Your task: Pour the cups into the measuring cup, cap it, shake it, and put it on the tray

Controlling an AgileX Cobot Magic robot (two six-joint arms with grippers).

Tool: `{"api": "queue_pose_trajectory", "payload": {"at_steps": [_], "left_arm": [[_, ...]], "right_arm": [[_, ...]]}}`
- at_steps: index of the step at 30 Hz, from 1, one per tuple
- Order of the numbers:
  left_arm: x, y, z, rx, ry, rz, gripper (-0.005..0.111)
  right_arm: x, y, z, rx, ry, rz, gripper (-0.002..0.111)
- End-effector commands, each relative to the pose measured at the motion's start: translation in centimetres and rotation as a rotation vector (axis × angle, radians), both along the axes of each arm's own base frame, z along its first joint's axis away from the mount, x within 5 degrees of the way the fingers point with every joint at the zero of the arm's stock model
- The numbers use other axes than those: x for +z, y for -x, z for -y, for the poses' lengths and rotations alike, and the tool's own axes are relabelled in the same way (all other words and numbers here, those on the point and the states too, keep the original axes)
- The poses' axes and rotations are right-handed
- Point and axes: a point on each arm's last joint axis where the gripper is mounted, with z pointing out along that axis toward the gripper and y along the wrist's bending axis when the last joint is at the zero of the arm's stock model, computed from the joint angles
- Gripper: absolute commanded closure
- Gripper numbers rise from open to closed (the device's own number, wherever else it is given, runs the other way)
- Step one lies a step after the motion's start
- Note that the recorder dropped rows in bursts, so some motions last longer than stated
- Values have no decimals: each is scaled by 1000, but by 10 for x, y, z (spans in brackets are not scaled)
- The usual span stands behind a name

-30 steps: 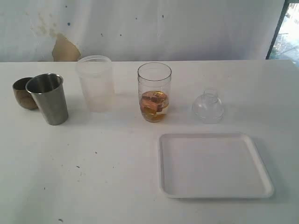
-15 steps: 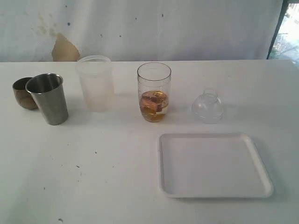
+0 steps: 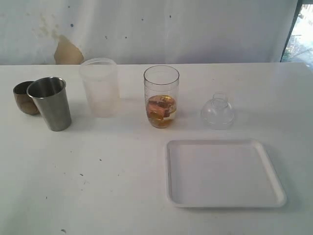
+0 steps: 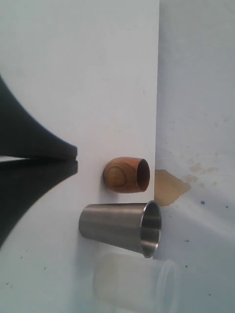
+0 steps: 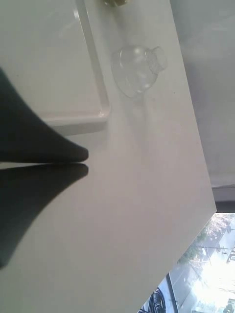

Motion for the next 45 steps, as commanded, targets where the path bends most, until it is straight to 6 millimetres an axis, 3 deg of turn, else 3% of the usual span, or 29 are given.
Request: {"api": "queue_pose_trajectory", "payload": {"at_steps": [1, 17, 20, 26, 30, 32, 35, 37, 39, 45], "left_arm": [[2, 0, 0, 5, -3, 41, 107], [2, 0, 0, 6, -2, 36, 107], [2, 0, 0, 6, -2, 36, 107], [2, 0, 0, 6, -2, 36, 107], [2, 0, 0, 6, -2, 36, 107], [2, 0, 0, 6, -2, 36, 107], [2, 0, 0, 6, -2, 36, 107], [2, 0, 0, 6, -2, 36, 107], [2, 0, 0, 6, -2, 36, 107], [2, 0, 0, 6, -2, 36, 107]], "right_arm": [[-1, 0, 0, -3, -15, 9, 108], [-1, 0, 0, -4, -18, 10, 108], [4, -1, 1, 2, 48, 52, 108], [46, 0, -1, 11, -6, 527, 108], [76, 13, -3, 64, -186, 900, 108], [82, 17, -5, 90, -159, 963, 108], [106, 18, -8, 108, -90, 877, 108], [120, 10, -8, 102, -75, 778, 104], [136, -2, -7, 92, -50, 694, 93], [160, -62, 5, -12, -80, 316, 45]]}}
